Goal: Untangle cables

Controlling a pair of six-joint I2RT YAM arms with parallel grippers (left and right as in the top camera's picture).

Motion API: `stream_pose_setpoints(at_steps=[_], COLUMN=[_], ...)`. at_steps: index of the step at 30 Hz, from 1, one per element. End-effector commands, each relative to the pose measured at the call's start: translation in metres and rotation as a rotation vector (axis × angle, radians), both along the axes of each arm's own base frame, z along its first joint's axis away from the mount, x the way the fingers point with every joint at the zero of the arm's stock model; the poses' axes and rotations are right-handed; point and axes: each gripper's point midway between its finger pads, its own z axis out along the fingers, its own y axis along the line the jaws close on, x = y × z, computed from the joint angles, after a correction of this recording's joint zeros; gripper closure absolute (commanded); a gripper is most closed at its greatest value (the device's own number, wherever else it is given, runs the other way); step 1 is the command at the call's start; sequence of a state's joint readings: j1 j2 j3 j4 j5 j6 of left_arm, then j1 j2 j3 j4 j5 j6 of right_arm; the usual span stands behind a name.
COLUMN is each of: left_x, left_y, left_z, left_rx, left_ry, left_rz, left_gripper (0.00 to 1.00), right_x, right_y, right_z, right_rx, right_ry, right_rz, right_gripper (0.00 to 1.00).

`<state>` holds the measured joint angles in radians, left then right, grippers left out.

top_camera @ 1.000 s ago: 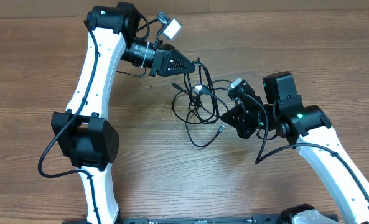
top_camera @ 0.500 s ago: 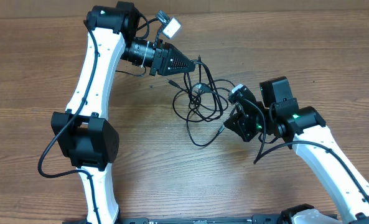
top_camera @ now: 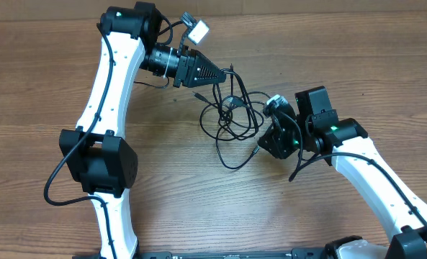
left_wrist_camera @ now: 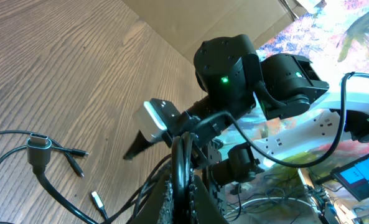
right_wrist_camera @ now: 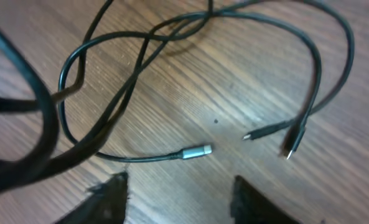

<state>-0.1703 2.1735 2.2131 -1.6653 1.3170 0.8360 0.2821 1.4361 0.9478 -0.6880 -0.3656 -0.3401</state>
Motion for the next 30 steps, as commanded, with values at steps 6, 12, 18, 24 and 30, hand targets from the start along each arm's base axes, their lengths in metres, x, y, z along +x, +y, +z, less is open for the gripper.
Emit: stream_pose_setpoints(at_steps=[6,12,18,24,30], left_x=[0.0,0.001,0.004,0.005,0.007], left_y=[-0.002,-0.002,-0.003,-0.003,-0.002], left_z=[0.011,0.011,0.01,0.009,0.002], left_rx=[-0.045,-0.045,-0.048,-0.04,-0.005], left_ry=[0.003,-0.006,-0.038,-0.046,-0.063], left_rz=[0.003,0.002,0.001,0.001,-0.001], left_gripper=[0.95,0.96,0.96,0.95,0.96], right_x=[0.011,0.013,0.021,0.031,0.033], right_y=[0.001,0.002,0.004,0.007,0.008], right_z=[0.003,0.004,0.009,0.016,0.017], right_rx=[0.009,0.011,0.024,0.037,0.041], right_ry=[-0.049,-0.059,-0.101,-0.149,-0.162], right_rz=[-0.005,-0.005,-0.005,-0.005,-0.006], right_gripper=[0.08,0.0,0.0,0.0,0.0])
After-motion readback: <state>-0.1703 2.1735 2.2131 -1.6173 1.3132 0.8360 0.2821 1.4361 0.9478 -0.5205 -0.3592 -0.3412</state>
